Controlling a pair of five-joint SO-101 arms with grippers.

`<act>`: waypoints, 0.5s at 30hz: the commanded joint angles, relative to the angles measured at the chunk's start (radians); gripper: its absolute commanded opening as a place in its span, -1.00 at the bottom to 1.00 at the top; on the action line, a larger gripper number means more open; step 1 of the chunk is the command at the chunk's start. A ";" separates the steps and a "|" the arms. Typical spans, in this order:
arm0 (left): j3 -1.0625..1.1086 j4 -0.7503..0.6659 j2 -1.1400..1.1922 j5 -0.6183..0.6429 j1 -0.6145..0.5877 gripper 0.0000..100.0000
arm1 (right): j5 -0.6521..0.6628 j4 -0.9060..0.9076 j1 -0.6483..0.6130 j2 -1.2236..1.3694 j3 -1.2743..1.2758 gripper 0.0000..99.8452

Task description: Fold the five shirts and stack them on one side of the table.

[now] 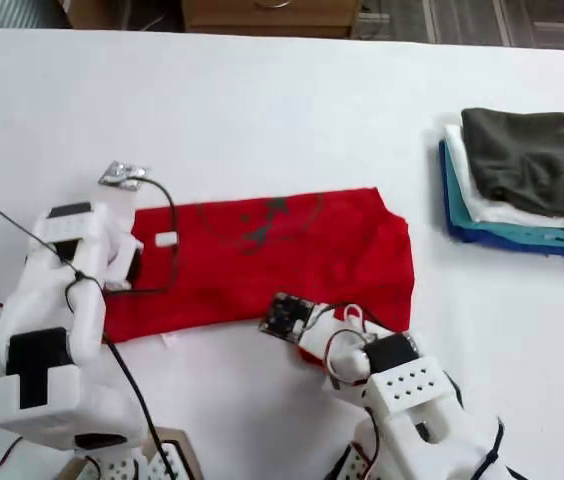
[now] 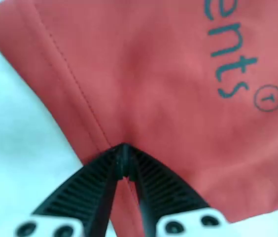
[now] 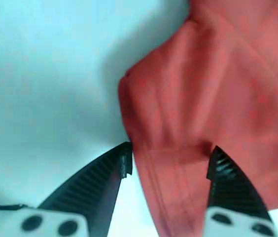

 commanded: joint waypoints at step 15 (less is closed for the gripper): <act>-0.018 -0.031 0.006 0.005 0.009 -0.95 | 0.115 -0.073 0.128 0.179 -0.077 -0.50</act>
